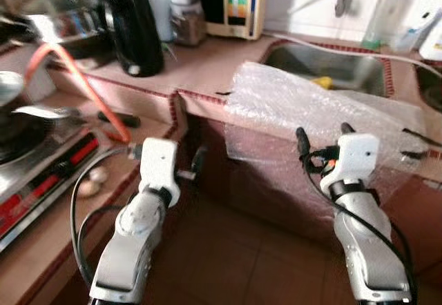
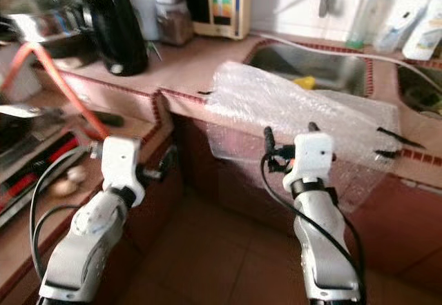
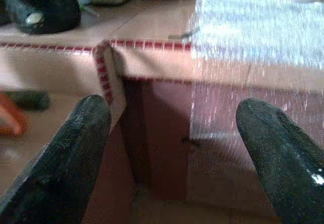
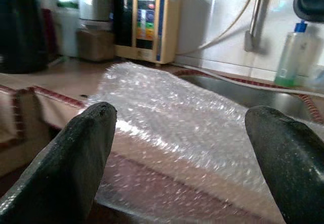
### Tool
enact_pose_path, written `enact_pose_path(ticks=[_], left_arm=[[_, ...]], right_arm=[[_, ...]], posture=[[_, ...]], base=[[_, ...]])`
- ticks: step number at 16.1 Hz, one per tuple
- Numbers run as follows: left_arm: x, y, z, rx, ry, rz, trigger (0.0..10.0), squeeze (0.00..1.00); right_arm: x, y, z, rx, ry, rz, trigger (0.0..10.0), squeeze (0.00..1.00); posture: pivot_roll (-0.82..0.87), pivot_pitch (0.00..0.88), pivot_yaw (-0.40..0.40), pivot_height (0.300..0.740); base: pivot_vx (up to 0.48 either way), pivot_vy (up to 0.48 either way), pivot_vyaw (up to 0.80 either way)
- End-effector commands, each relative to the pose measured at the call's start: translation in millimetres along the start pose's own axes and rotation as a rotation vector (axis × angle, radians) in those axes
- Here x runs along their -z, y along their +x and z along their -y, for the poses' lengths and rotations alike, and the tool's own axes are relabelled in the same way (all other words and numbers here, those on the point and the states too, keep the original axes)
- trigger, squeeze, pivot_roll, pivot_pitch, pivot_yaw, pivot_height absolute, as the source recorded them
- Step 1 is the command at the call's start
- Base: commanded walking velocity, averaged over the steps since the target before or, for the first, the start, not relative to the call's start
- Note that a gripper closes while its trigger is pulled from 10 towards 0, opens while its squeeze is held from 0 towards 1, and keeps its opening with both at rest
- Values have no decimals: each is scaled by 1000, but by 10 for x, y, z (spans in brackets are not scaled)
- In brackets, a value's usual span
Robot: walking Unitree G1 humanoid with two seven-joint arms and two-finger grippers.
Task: Kitchen organization
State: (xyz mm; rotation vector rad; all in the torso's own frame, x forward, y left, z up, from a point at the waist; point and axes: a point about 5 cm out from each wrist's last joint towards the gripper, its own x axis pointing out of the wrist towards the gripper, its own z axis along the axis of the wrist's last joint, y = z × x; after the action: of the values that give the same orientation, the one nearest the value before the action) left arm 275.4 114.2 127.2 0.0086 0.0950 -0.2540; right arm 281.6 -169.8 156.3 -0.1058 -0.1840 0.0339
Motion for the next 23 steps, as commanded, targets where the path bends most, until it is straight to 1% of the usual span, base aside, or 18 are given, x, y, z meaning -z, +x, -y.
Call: enact_pose_path(ticks=[1, 2, 3, 5, 6, 7, 8, 9, 10, 11, 12, 13, 14, 16, 17, 18, 20, 23], left_arm=[[103, 9, 35, 19, 7, -32, 10000, 0], [344, 3, 17, 30, -9, -100, 10000, 0], [469, -10, -13, 22, -27, -136, 10000, 0], [737, -11, -115, -10, 11, -210, 10000, 0], [882, -18, -168, 5, 51, -254, 10000, 0], [1074, -52, -261, 11, 167, -308, 10000, 0], [1308, -121, -354, -9, 151, -397, 10000, 0], [1413, -162, -394, -26, 146, -448, 10000, 0], [1516, -217, -435, -55, 105, -496, 10000, 0], [1629, -279, -462, -85, 78, -555, 10000, 0], [1730, -349, -468, -88, 69, -601, 10000, 0], [1892, -491, -483, -124, 37, -685, 10000, 0], [2043, -656, -480, -179, -37, -774, 10000, 0], [2148, -784, -445, -190, -72, -847, 10000, 0], [2216, -884, -435, -191, -66, -902, 10000, 0], [2239, -920, -430, -171, -59, -922, 10000, 0], [2233, -911, -432, -126, -37, -921, 10000, 0], [2230, -908, -441, -104, -40, -918, 10000, 0]], right_arm=[[116, -16, 6, 7, 3, -42, 10000, 0], [286, -44, -50, -12, 1, -92, 10000, 0], [406, -73, -93, -32, -4, -132, 10000, 0], [642, -109, -154, -57, -10, -211, 10000, 0], [763, -123, -187, -69, -20, -258, 10000, 0], [898, -147, -219, -73, 3, -305, 10000, 0], [1091, -199, -255, -103, 23, -379, 10000, 0], [1184, -221, -271, -123, 22, -420, 10000, 0], [1285, -248, -271, -112, 99, -477, 10000, 0], [1397, -278, -275, -120, 118, -538, 10000, 0], [1488, -319, -255, -128, 69, -578, 10000, 0], [1650, -443, -228, -153, 10, -674, 10000, 0], [1799, -607, -166, -139, -14, -783, 10000, 0], [1949, -849, -147, -172, -59, -912, 10000, 0], [2030, -1015, -156, -238, -138, -986, 10000, 0], [2063, -1091, -137, -253, -163, -1019, 10000, 0], [2079, -1126, -129, -256, -165, -1033, 10000, 0], [2105, -1187, -131, -259, -170, -1050, 10000, 0]], posture=[[-85, 23, 71, 740], [-90, 11, 73, 740], [-90, 11, 73, 740], [-90, 2, 71, 740], [-93, 0, 74, 740], [-93, 0, 73, 740], [-87, 0, 72, 740], [-86, 0, 75, 740], [-87, 0, 74, 740], [-85, 0, 71, 740], [-83, 0, 66, 740], [-80, 0, 56, 740], [-69, 0, 45, 740], [-55, 0, 22, 740], [-48, 0, 11, 740], [-45, 0, 6, 740], [-32, 0, 4, 740], [-36, 0, 21, 740]], base=[[0, 0, 0], [0, 0, 0], [0, 0, 0], [0, 0, 0], [0, 0, 0], [0, 0, 0], [0, 0, 0], [0, 0, 0], [0, 0, 0], [0, 0, 0], [0, 0, 0], [0, 0, 0], [0, 0, 0], [0, 0, 0], [0, 0, 0], [0, 0, 0], [0, 0, 0], [0, 0, -708]])
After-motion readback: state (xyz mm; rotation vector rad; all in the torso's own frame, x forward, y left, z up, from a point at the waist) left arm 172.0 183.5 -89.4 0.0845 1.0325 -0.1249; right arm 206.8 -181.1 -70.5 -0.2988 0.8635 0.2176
